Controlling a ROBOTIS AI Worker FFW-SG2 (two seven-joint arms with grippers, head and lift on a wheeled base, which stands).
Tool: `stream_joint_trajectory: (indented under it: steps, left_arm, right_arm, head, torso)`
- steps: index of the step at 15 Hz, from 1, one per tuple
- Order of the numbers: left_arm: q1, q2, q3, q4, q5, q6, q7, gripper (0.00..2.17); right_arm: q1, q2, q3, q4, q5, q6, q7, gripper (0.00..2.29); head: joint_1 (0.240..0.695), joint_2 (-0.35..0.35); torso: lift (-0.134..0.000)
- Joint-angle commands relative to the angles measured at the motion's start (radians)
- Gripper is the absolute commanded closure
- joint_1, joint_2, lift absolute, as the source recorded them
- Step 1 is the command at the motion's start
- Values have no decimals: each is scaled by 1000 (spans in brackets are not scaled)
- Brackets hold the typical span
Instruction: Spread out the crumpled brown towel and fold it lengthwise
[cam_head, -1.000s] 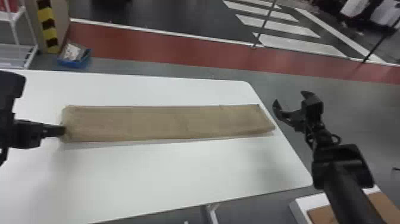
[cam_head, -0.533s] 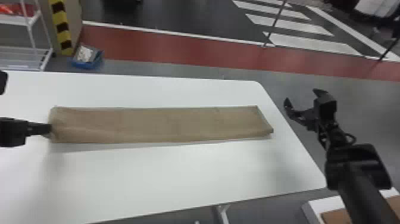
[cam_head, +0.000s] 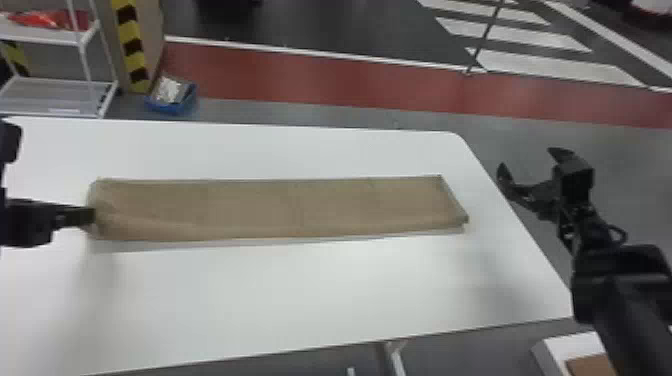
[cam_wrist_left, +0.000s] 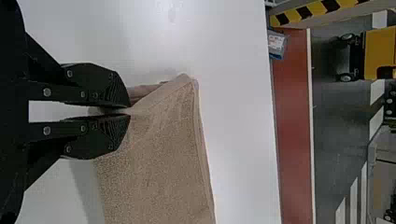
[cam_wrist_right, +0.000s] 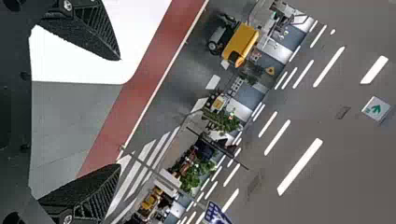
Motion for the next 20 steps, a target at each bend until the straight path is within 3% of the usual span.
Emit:
stream_joint_trajectory:
  steps: [1,3,5,7,12,15,18,20]
  left_arm:
    - [20,-11,5,-27,3,-77,4,-2]
    - [29,-22,5,-36,5,-144,23,19]
    - [28,-31,-14,-35,-11,-230,54,29]
    - [40,-36,-53,-18,-55,-396,91,29]
    - [-8,-76,-104,89,-107,-469,89,33]
    - [-12,-89,-124,109,-158,-479,88,60]
    - [-37,-89,-124,109,-142,-368,77,73]
    - [-67,-88,-112,111,-95,-239,68,73]
  right_arm:
    - [25,4,-9,-41,-28,0,51,70]
    - [35,3,-11,-49,-74,-22,148,73]
    - [36,3,-11,-51,-88,-25,153,73]
    - [36,-6,-12,-51,-153,3,203,100]
    - [-28,-23,-23,-51,-177,359,383,181]
    - [-82,-25,5,-49,-153,555,488,181]
    - [-94,-26,17,-49,-146,610,507,181]
    - [-96,-25,31,-51,-143,610,507,191]
  head:
    - [695,-242]
    - [689,-237]
    - [680,-228]
    - [665,-226]
    - [654,-244]
    - [668,-252]
    - [685,-246]
    - [694,-246]
  torso:
    - [-120]
    - [-120]
    - [-120]
    - [-120]
    - [-120]
    - [-120]
    - [-120]
    - [-120]
